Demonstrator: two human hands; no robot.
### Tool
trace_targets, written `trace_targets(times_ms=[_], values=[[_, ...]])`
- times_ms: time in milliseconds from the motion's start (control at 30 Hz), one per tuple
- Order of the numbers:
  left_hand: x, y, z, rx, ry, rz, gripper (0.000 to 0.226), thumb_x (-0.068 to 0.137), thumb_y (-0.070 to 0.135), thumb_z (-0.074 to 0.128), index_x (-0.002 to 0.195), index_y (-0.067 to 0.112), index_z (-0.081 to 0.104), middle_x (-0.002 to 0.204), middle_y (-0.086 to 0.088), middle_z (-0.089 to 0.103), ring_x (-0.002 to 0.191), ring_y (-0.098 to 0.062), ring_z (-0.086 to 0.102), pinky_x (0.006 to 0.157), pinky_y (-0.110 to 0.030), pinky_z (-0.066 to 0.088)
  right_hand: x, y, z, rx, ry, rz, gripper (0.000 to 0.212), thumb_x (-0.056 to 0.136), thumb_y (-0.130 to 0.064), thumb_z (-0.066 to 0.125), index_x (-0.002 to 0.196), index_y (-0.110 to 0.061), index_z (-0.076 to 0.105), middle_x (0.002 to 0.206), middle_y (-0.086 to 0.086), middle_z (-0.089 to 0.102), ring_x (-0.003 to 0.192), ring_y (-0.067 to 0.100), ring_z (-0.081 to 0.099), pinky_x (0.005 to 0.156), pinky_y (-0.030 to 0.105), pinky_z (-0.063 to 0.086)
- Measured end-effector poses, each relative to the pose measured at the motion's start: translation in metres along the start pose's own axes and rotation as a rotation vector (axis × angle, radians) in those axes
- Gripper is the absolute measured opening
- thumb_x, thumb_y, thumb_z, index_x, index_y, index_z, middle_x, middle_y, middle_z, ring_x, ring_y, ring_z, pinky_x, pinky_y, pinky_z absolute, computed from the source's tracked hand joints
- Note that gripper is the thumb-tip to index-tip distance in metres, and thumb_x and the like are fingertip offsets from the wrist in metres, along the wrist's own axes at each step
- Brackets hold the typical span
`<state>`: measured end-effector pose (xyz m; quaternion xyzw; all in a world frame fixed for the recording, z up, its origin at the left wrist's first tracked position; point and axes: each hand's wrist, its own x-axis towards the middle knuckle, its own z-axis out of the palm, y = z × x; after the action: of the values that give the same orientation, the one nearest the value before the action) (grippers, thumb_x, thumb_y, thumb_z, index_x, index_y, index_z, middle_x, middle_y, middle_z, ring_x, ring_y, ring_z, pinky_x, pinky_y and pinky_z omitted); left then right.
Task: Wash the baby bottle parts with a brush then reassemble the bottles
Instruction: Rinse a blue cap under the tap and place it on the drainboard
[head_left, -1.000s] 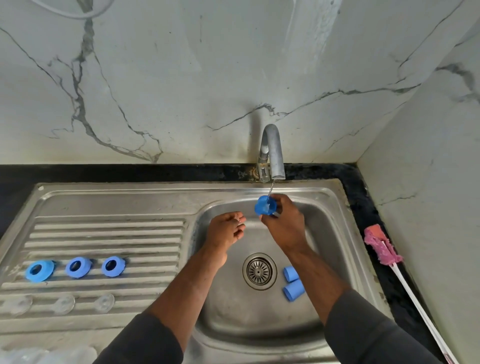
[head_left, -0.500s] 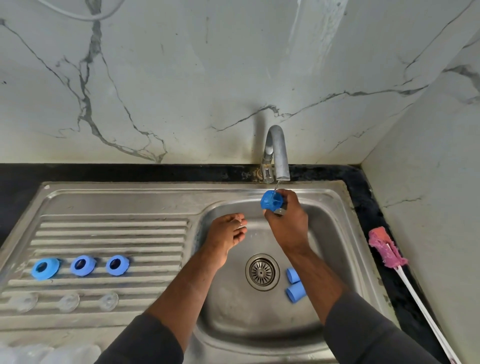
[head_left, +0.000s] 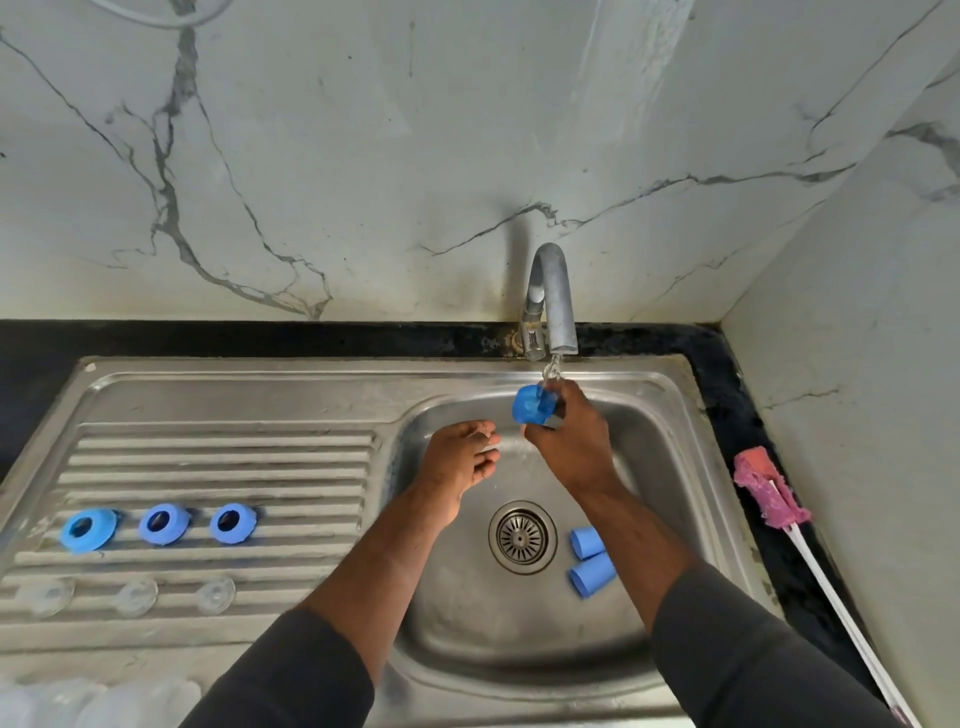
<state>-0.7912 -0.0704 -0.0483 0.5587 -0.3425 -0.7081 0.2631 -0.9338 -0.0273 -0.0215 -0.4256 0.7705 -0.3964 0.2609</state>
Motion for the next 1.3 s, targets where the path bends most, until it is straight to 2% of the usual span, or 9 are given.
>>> trace_targets(times_ms=[133, 233, 333, 467, 833, 967, 1033, 1133, 1300], values=[[-0.006, 0.006, 0.003, -0.014, -0.021, 0.047, 0.022, 0.102, 0.009, 0.054, 0.121, 0.012, 0.065, 0.116, -0.006, 0.07, 0.107, -0.022, 0.068, 0.086, -0.028, 0.055, 0.0, 0.003, -0.002, 0.11, -0.001, 0.012, 0.052, 0.078, 0.003, 0.076, 0.123, -0.015, 0.06, 0.113, -0.004, 0.067, 0.097, -0.001, 0.063, 0.077, 0.003, 0.046], [-0.007, 0.008, 0.005, 0.027, -0.086, 0.121, 0.03, 0.098, 0.004, 0.058, 0.125, 0.015, 0.064, 0.121, -0.004, 0.07, 0.11, -0.021, 0.067, 0.091, -0.034, 0.056, 0.003, 0.006, -0.004, 0.165, -0.087, 0.052, 0.053, 0.076, -0.001, 0.08, 0.124, -0.015, 0.063, 0.113, -0.004, 0.069, 0.101, 0.004, 0.065, 0.085, 0.015, 0.052], [-0.008, -0.001, 0.006, 0.06, -0.207, 0.198, 0.042, 0.091, 0.004, 0.07, 0.129, 0.019, 0.06, 0.124, -0.003, 0.067, 0.111, -0.023, 0.067, 0.091, -0.044, 0.058, -0.005, 0.013, -0.001, 0.362, -0.206, 0.288, 0.046, 0.083, -0.005, 0.076, 0.126, -0.006, 0.061, 0.11, 0.01, 0.071, 0.098, 0.023, 0.072, 0.087, 0.036, 0.06], [-0.01, -0.017, -0.004, 0.286, -0.127, 0.315, 0.052, 0.08, 0.004, 0.08, 0.125, 0.02, 0.06, 0.121, -0.004, 0.064, 0.099, -0.022, 0.07, 0.088, -0.044, 0.06, -0.024, 0.02, 0.002, 0.653, -0.313, 0.579, 0.031, 0.097, -0.009, 0.062, 0.123, 0.009, 0.059, 0.108, 0.027, 0.07, 0.084, 0.03, 0.072, 0.079, 0.036, 0.062], [-0.036, -0.037, -0.006, 0.791, -0.009, 0.41, 0.043, 0.069, 0.025, 0.087, 0.108, 0.02, 0.069, 0.1, 0.006, 0.072, 0.09, -0.01, 0.068, 0.085, -0.031, 0.057, -0.055, 0.038, -0.002, 0.509, -0.449, 0.781, 0.048, 0.103, -0.044, 0.052, 0.111, 0.001, 0.066, 0.096, 0.024, 0.071, 0.079, 0.033, 0.073, 0.071, 0.043, 0.063], [-0.051, -0.036, -0.001, 0.878, 0.047, 0.446, 0.044, 0.073, 0.029, 0.084, 0.114, 0.017, 0.073, 0.103, 0.003, 0.075, 0.09, -0.011, 0.068, 0.086, -0.03, 0.055, -0.061, 0.043, -0.011, 0.3, -0.386, 0.594, 0.023, 0.097, -0.01, 0.055, 0.113, 0.003, 0.065, 0.095, 0.019, 0.068, 0.072, 0.028, 0.067, 0.064, 0.038, 0.061], [-0.06, -0.036, 0.001, 0.909, 0.068, 0.442, 0.047, 0.075, 0.032, 0.083, 0.118, 0.017, 0.071, 0.106, 0.002, 0.074, 0.091, -0.012, 0.068, 0.086, -0.029, 0.054, -0.065, 0.045, -0.015, 0.201, -0.362, 0.379, 0.036, 0.083, 0.007, 0.058, 0.115, -0.007, 0.067, 0.106, 0.014, 0.071, 0.078, 0.025, 0.069, 0.069, 0.041, 0.062], [-0.071, -0.037, 0.004, 0.902, 0.065, 0.428, 0.044, 0.077, 0.034, 0.08, 0.117, 0.018, 0.072, 0.101, 0.0, 0.075, 0.087, -0.017, 0.07, 0.085, -0.04, 0.058, -0.073, 0.044, -0.023, 0.08, -0.376, 0.075, 0.05, 0.076, 0.005, 0.071, 0.12, -0.019, 0.069, 0.11, -0.004, 0.07, 0.089, 0.017, 0.07, 0.08, 0.033, 0.061], [-0.083, -0.041, 0.012, 0.93, 0.084, 0.415, 0.05, 0.087, 0.036, 0.07, 0.133, 0.018, 0.064, 0.118, -0.003, 0.071, 0.101, -0.02, 0.07, 0.093, -0.041, 0.056, -0.076, 0.042, -0.035, -0.041, -0.404, -0.126, 0.043, 0.078, -0.012, 0.08, 0.118, -0.023, 0.069, 0.104, -0.015, 0.066, 0.094, 0.001, 0.06, 0.079, 0.004, 0.04]])
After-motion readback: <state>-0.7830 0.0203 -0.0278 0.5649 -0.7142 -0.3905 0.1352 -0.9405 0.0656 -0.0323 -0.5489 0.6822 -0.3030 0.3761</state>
